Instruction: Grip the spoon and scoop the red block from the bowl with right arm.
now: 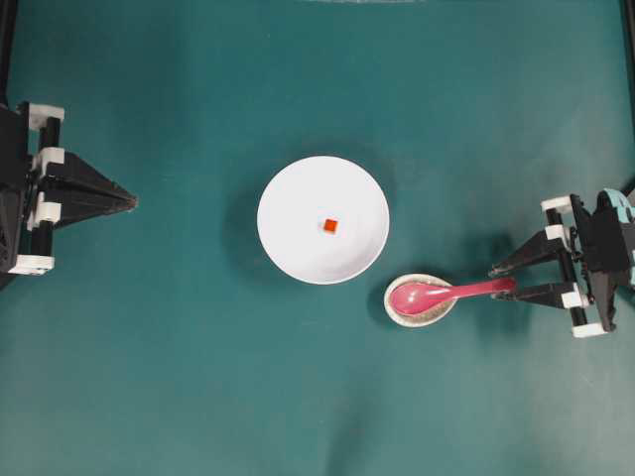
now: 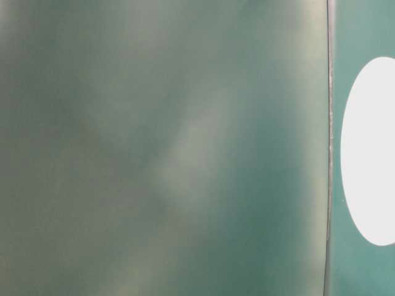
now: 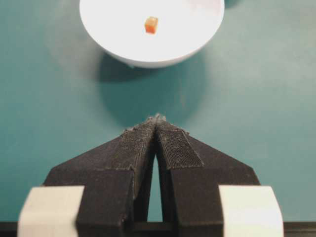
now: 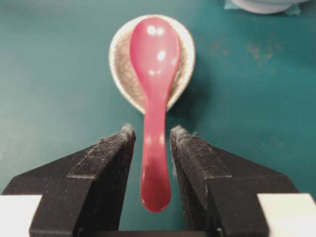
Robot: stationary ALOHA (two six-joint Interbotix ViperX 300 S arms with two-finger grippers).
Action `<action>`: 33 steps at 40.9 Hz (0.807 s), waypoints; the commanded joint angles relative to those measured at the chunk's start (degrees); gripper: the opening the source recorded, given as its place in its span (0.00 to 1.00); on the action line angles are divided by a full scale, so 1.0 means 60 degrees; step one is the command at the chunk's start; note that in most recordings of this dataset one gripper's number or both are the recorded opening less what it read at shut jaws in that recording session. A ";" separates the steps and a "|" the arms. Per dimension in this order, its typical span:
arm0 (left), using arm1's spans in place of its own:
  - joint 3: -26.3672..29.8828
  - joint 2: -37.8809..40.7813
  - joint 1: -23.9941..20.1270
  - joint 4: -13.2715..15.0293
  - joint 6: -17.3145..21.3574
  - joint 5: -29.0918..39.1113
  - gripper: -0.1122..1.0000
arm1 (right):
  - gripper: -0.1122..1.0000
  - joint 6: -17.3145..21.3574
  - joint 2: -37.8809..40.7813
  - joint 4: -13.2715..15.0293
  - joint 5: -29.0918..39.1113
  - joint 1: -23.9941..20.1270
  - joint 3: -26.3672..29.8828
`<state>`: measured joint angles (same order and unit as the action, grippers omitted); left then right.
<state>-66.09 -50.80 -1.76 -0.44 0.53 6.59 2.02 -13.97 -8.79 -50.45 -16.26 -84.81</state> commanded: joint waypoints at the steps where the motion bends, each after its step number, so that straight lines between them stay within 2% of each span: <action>1: 0.0176 0.0029 -0.0015 -0.0029 0.0015 -0.0044 0.10 | 0.49 0.0000 -0.0088 0.0044 -0.0103 -0.0029 0.0015; 10: 0.0176 0.0029 -0.0015 -0.0029 0.0015 -0.0044 0.10 | 0.49 0.0000 0.0161 0.0103 -0.0366 -0.0015 -0.0015; 33: 0.0176 0.0044 -0.0015 -0.0015 0.0000 -0.0044 0.10 | 0.49 0.0044 0.1890 0.0103 -0.1963 -0.0029 0.0278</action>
<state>-66.09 -50.89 -1.67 -0.53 0.44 6.59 2.20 -2.72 -8.26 -60.56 -16.35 -83.50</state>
